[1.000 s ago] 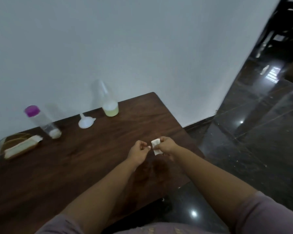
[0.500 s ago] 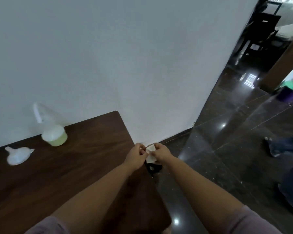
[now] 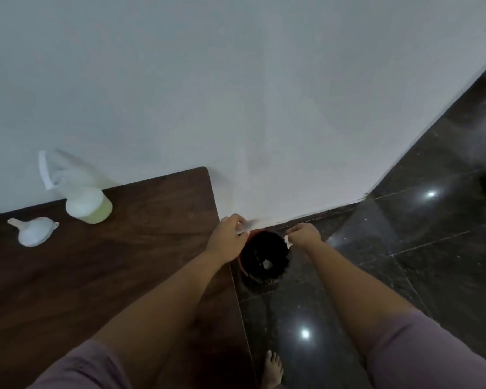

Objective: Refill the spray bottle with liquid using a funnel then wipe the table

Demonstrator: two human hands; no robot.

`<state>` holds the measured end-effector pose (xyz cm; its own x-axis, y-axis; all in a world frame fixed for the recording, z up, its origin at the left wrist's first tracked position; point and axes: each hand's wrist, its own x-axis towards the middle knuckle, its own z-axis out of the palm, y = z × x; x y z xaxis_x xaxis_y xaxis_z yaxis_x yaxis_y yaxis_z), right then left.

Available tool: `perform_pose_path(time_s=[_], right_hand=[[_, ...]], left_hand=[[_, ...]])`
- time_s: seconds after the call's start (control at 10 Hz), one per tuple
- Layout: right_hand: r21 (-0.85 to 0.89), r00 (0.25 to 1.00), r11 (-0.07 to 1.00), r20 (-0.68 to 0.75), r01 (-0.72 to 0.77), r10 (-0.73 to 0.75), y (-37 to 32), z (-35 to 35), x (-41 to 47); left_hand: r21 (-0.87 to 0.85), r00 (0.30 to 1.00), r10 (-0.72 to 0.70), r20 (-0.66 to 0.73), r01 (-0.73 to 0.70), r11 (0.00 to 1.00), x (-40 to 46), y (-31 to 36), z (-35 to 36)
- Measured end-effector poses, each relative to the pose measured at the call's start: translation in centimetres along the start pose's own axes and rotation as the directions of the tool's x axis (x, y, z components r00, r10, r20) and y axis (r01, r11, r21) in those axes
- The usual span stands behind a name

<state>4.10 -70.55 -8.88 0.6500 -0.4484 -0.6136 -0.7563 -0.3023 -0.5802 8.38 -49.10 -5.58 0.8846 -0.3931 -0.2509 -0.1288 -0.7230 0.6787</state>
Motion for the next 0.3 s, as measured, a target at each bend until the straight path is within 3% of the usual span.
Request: perform_pose_path(time_s=[0.2, 0.3], right_hand=[[-0.015, 0.992, 0.997, 0.095, 0.081, -0.079, -2.3, 1.5, 2.6], [-0.023, 0.998, 0.997, 0.007, 0.067, -0.067, -2.2, 2.0, 3.0]], left_hand=[[-0.028, 0.998, -0.046, -0.04, 0.045, 0.999, 2.3, 1.8, 1.4], [-0.021, 0.999, -0.011, -0.03, 0.011, 1.0, 2.6, 2.1, 2.2]])
